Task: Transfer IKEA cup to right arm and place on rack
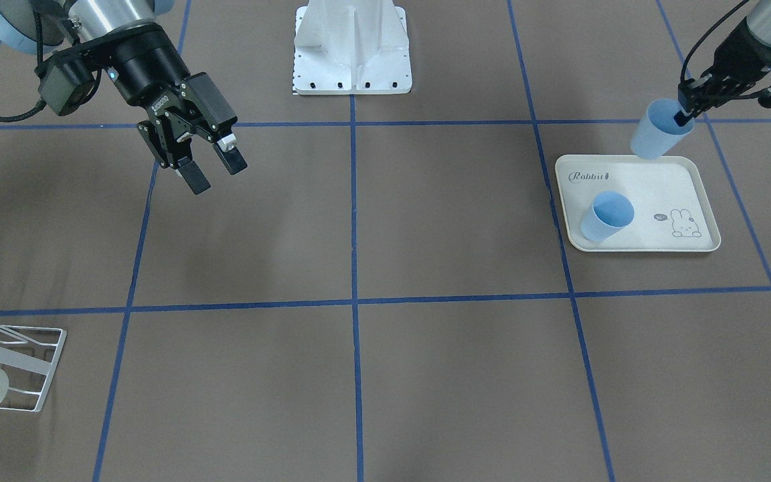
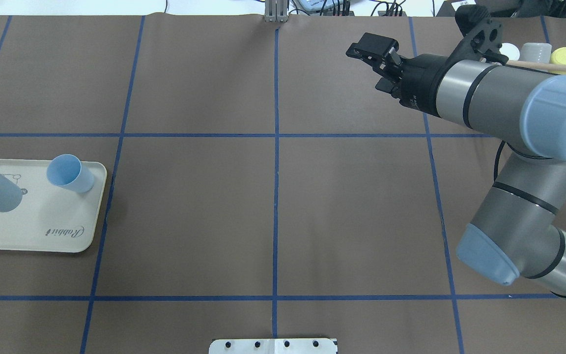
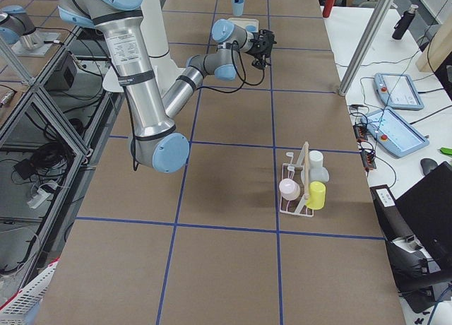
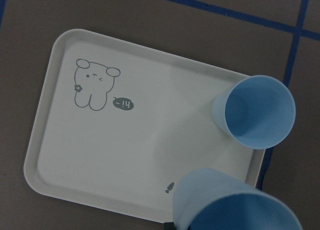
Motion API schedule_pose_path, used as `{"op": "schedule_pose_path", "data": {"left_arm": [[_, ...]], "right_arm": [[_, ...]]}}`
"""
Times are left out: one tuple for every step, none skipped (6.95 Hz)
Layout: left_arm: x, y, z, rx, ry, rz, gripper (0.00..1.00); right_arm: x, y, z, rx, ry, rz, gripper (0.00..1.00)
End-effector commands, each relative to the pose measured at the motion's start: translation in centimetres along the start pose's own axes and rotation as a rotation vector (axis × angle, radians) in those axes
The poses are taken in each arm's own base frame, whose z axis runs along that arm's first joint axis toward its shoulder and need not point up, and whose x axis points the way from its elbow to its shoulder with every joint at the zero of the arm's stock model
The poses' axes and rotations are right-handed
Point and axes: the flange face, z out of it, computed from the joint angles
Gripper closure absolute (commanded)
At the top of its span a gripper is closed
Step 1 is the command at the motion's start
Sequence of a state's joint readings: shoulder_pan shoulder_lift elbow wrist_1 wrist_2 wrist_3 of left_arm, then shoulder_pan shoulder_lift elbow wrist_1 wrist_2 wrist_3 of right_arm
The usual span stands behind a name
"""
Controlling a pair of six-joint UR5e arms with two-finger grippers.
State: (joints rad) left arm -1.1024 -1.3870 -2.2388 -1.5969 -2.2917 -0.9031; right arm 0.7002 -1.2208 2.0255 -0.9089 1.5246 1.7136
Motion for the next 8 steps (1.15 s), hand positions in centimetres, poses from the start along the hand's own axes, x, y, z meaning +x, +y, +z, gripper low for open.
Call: {"op": "schedule_pose_path", "data": {"left_arm": [[5.8,-0.9,-4.7,0.02,0.021,-0.027,1.0],[8.6,-1.9,-5.6,0.039,0.064,-0.12,1.0],[12.1,-3.4,-6.3,0.054,0.148,-0.209,1.0],[14.0,-5.1,-6.0,0.092,0.28,-0.281,1.0],[14.4,-6.6,-5.0,0.106,0.438,-0.344,1.0],[14.2,-7.5,-3.6,0.099,0.583,-0.399,1.0],[14.0,-7.6,-2.9,0.096,0.703,-0.435,1.0],[15.5,-6.3,-2.4,0.117,0.856,-0.495,1.0]], "right_arm": [[0.3,0.4,0.1,-0.011,0.006,-0.003,0.0],[0.1,0.9,0.1,-0.019,0.001,-0.002,0.0],[0.0,1.9,0.3,-0.037,-0.009,-0.001,0.0],[-0.5,3.1,0.5,-0.058,-0.02,0.031,0.0],[-2.1,3.5,0.2,-0.071,-0.062,0.112,0.0],[-2.7,4.2,-0.3,-0.102,-0.141,0.178,0.0],[-3.1,4.6,-0.7,-0.125,-0.186,0.241,0.0],[-3.4,4.8,-1.2,-0.146,-0.224,0.299,0.0]]}}
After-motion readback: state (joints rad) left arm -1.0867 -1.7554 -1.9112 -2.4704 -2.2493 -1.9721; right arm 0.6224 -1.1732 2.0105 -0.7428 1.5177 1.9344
